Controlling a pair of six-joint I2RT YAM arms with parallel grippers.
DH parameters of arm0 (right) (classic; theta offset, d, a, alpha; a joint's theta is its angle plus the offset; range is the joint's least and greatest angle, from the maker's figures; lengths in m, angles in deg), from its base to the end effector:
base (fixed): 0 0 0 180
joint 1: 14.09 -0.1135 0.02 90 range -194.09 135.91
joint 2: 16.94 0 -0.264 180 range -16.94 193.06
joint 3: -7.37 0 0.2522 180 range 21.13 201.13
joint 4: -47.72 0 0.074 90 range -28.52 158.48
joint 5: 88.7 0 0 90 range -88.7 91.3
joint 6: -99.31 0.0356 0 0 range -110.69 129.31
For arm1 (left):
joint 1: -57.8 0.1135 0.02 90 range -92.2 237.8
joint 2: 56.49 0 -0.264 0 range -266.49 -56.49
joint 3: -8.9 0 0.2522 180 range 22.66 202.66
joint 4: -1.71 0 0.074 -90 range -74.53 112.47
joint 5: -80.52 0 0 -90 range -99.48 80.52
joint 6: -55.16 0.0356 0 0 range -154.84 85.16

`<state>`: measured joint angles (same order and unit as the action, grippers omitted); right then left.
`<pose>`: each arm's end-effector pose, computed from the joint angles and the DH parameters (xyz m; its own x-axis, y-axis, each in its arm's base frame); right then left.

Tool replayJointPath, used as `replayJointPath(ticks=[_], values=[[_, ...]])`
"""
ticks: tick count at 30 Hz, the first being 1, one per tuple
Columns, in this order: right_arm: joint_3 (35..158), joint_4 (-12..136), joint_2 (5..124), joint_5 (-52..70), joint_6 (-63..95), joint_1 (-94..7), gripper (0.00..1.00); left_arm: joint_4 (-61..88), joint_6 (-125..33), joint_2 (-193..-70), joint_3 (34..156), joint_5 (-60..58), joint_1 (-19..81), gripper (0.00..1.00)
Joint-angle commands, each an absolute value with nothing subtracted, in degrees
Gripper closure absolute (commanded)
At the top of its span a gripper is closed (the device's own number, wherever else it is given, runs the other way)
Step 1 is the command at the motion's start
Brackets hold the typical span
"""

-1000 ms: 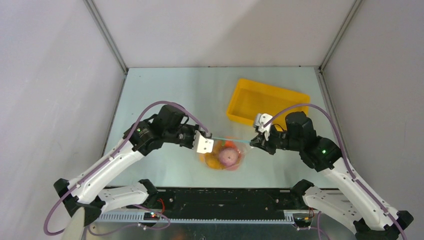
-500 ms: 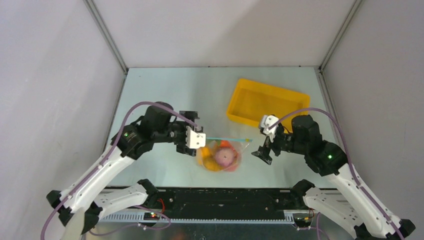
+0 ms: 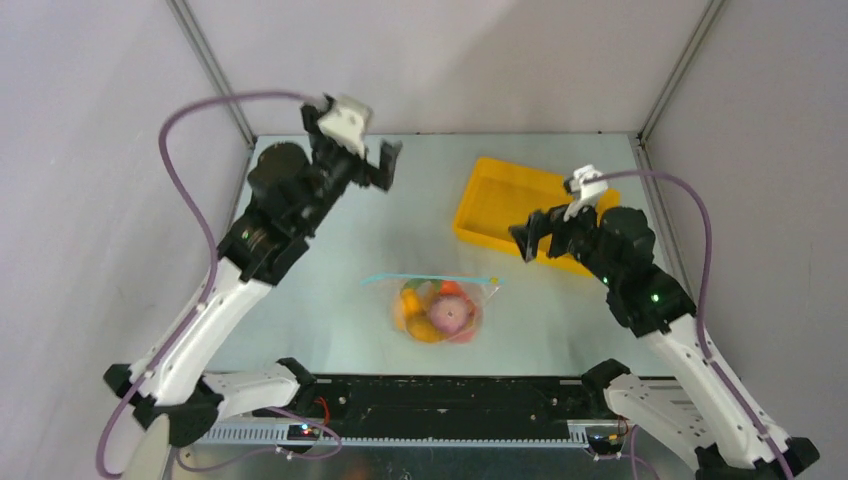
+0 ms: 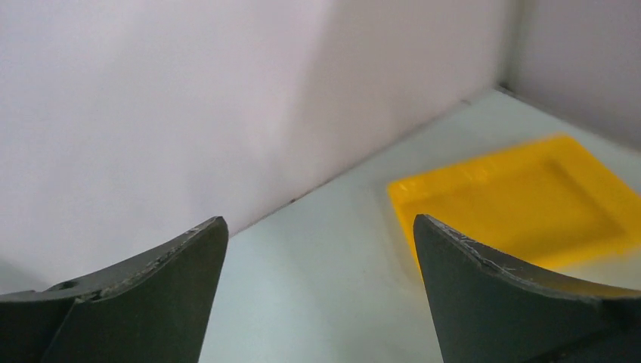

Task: Place the food in the zip-top bag and seal the zipper
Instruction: Reset both arms

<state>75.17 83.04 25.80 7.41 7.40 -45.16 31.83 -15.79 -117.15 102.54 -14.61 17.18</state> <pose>0.1370 0.0870 0.3800 -0.1324 -0.1185 -0.9841 -0.6076 0.7941 -0.0138 0.1626 -0.1353 0.4864 0.2253 0.2350 -0.9455 0.5365 0.7802 0.3218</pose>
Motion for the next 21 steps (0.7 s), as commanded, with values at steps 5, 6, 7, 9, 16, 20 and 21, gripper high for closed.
replayJointPath(ticks=[5,6,7,9,16,20,21], values=[[78.48,88.55,32.47,-3.62,28.74,-25.89,0.01,45.53,-59.29,-130.74,110.75,-32.83,36.16,0.0],[77.93,89.36,32.76,-4.21,29.35,-22.97,0.01,48.74,-60.91,-131.1,110.13,-33.91,37.49,0.0],[76.4,89.48,32.83,-4.75,30.06,-21.65,0.01,49.99,-63.94,-131.19,107.83,-35.01,39.87,0.0],[73.81,89.54,32.88,-6.05,31.36,-18.19,0.01,51.92,-67.23,-129.91,102.77,-37.69,42.98,0.0],[66.76,88.99,31.34,-13.87,33.38,-15.67,0.01,50.7,-72.0,-122.28,87.89,-38.25,49.08,0.0],[64.62,87.26,28.86,-14.95,32.32,-15.67,0.01,50.61,-71.17,-120.15,85.38,-39.13,49.18,0.0],[64.22,86.49,27.84,-14.37,32.09,-15.71,0.01,50.62,-71.15,-119.87,84.92,-39.64,49.21,0.0]])
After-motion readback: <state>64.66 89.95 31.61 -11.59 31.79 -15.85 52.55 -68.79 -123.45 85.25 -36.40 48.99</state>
